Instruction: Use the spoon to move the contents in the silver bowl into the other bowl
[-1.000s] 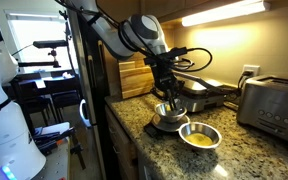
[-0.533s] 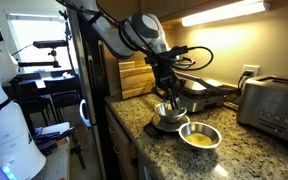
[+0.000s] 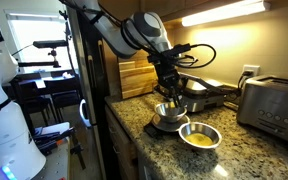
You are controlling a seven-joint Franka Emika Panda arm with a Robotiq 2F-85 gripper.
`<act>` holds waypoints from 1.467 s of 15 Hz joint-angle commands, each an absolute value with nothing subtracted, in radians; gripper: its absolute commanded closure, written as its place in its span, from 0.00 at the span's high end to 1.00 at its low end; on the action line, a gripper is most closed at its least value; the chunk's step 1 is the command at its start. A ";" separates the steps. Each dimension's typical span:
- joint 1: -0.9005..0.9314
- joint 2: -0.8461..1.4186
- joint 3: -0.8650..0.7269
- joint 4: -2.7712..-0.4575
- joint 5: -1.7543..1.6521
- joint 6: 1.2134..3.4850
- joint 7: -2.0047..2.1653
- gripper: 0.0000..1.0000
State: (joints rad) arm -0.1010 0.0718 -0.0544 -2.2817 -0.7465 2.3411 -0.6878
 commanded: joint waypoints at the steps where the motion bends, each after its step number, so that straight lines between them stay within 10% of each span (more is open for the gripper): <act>1: -0.092 0.086 -0.057 -2.269 -0.752 2.360 -0.681 0.07; 22: -0.083 0.122 -0.053 -2.262 -0.844 2.388 -0.542 0.07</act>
